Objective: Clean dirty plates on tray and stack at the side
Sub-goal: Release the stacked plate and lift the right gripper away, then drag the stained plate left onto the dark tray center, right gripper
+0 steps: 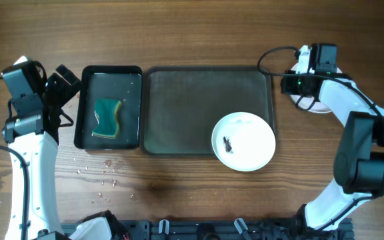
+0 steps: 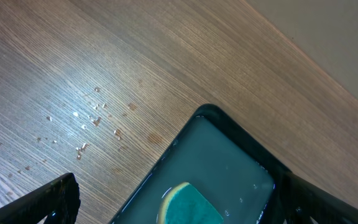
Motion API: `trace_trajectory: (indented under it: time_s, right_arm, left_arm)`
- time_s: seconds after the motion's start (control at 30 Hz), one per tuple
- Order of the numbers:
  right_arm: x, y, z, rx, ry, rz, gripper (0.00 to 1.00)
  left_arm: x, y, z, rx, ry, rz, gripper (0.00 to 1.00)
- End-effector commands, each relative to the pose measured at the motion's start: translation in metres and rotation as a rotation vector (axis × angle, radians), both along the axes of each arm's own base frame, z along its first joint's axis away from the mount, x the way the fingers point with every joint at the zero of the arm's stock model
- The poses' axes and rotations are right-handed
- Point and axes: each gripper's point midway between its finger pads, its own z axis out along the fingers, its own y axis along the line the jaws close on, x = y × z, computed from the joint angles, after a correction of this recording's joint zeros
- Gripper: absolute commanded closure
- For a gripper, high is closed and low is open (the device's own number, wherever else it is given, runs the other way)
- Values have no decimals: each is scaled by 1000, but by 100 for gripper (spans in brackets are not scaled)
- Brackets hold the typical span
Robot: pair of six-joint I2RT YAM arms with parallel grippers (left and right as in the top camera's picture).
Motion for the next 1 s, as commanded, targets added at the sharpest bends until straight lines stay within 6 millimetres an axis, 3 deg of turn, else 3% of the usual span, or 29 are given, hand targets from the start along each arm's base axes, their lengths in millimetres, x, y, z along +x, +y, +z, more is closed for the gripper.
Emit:
trace_trajectory:
  time_s: [0.0,0.07,0.2,0.4,0.63,0.73,0.83,0.97]
  right_arm:
    - [-9,11,-21,53,49,22,57]
    - [-9,11,-27,53,56,23,60]
    - [-8,11,-31,59,59,14,84]
    - [4,26,-14,176,20,-4,89]
    - [17,27,17,183,-37,3,83]
    - [14,27,42,182,-61,4,68]
    - [-2,29,64,186,-43,-2,60]
    - [-38,32,82,199,43,-20,59]
  left_arm:
    - [2,1,7,-9,-22,7,0]
    - [2,1,7,-9,-22,7,0]
    - [2,1,7,-9,-22,7,0]
    - [2,1,7,-9,-22,7,0]
    - [2,1,7,-9,-22,7,0]
    - [2,1,7,-9,-22,7,0]
    - [2,1,7,-9,-22,7,0]
    - [2,1,7,-9,-22,7,0]
